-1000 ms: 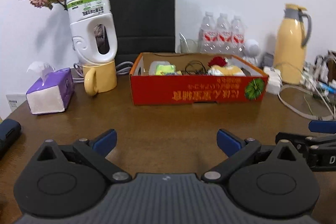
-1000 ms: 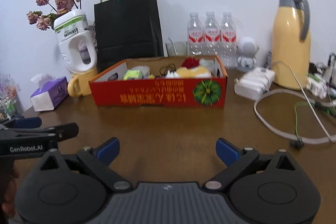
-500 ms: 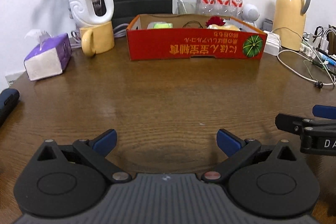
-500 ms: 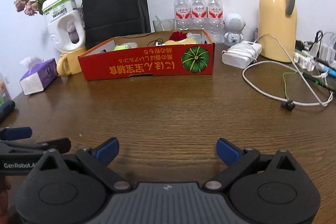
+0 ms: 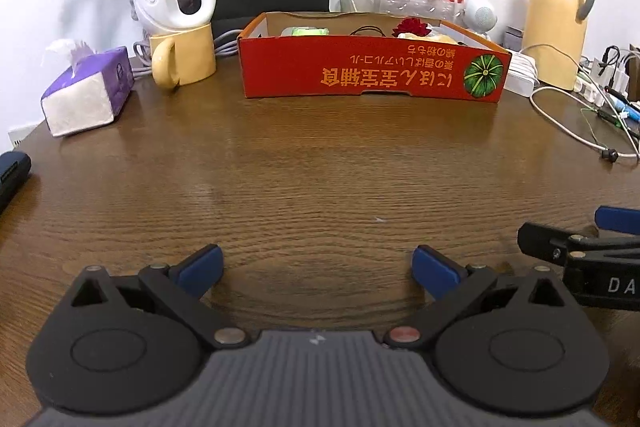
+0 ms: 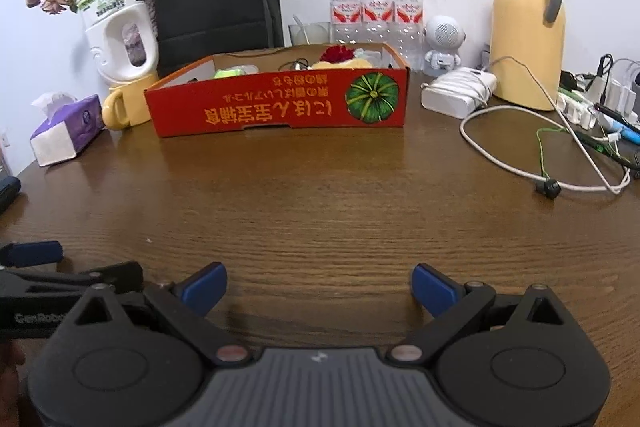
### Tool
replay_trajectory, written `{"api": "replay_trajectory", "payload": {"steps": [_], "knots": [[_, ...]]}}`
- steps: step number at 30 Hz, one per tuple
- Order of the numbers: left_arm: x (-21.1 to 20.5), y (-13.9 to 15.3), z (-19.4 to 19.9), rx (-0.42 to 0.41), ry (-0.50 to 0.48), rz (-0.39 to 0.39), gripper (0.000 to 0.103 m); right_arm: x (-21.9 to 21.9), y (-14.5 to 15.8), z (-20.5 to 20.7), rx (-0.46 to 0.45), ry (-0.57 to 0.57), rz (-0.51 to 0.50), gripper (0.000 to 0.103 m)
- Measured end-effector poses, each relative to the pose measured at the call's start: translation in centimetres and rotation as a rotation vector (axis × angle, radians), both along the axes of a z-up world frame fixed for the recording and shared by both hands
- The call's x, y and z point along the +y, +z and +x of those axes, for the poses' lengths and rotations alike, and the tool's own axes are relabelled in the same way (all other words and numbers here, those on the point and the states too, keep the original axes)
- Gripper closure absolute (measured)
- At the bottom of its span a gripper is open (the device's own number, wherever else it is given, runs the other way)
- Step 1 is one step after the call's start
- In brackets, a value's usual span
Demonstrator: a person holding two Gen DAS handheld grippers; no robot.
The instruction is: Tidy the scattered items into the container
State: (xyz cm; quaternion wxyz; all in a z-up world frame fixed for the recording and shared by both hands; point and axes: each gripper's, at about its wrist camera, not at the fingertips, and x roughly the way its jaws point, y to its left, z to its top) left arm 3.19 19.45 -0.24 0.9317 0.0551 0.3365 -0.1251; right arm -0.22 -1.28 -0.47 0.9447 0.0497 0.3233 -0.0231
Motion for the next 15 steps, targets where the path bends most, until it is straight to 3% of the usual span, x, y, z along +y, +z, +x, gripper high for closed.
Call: {"api": "replay_trajectory", "payload": {"steps": [15], "knots": [[-0.28,0.01,0.17,0.003,0.014,0.0,0.0,0.41,-0.17,0.7,0.043,-0.011,-0.057,0.0]]}}
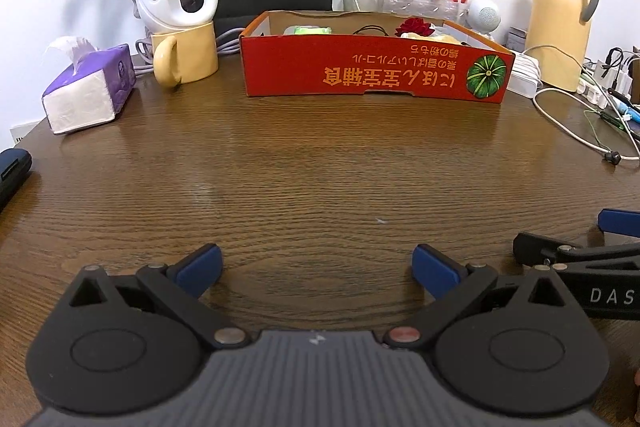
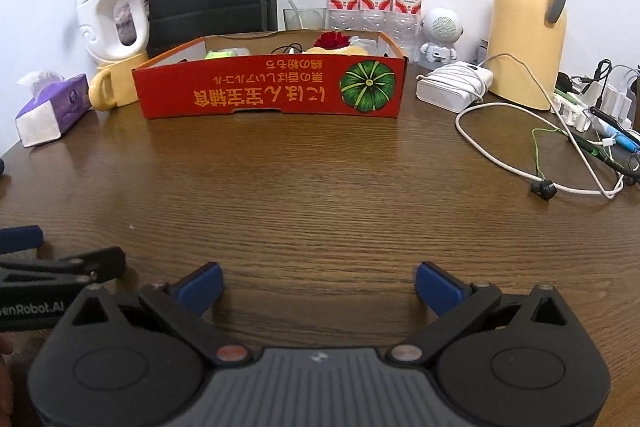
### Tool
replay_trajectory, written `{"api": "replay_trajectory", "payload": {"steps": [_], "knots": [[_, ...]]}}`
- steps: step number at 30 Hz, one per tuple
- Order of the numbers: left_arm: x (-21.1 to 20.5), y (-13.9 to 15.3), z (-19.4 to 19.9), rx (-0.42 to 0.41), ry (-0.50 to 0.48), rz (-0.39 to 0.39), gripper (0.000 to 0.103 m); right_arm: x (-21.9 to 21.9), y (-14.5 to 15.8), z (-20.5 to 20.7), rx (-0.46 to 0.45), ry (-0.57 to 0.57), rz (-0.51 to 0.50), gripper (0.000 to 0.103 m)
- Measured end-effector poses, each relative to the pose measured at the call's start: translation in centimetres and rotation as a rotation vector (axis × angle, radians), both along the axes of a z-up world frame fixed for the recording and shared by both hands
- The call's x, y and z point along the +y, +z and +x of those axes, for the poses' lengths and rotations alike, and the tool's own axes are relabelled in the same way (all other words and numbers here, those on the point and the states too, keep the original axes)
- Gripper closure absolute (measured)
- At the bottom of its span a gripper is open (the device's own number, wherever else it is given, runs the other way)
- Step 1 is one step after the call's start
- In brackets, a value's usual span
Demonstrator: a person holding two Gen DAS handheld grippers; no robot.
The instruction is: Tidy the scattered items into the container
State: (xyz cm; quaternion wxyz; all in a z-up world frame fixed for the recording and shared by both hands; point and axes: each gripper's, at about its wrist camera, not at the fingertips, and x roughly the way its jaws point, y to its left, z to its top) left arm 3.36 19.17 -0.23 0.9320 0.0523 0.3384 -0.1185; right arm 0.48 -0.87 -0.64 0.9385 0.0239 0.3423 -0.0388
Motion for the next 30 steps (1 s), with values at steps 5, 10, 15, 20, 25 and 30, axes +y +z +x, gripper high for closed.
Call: {"api": "replay_trajectory", "payload": {"steps": [5,10,15,20,25,30], "knots": [[-0.09,0.01,0.0,0.0,0.001,0.001,0.0,-0.21,-0.02,0.19,0.001,0.002,-0.002,0.0],[-0.02,0.0,0.0,0.0,0.0,0.001,0.0,-0.21,-0.04,0.24,0.001,0.002,-0.002,0.0],[-0.05,-0.03,-0.09,0.0,-0.002,0.001,0.0,-0.3,-0.07,0.27,0.0,0.003,-0.001,0.0],[-0.08,-0.03,-0.12,0.0,-0.001,0.0,0.0,-0.33,-0.08,0.26,0.0,0.004,-0.001,0.0],[-0.05,0.0,-0.11,0.0,-0.001,0.0,0.0,-0.39,-0.09,0.32,0.0,0.004,-0.001,0.0],[-0.02,0.01,-0.1,0.0,-0.001,0.0,0.0,-0.38,-0.08,0.32,0.0,0.004,-0.001,0.0]]}}
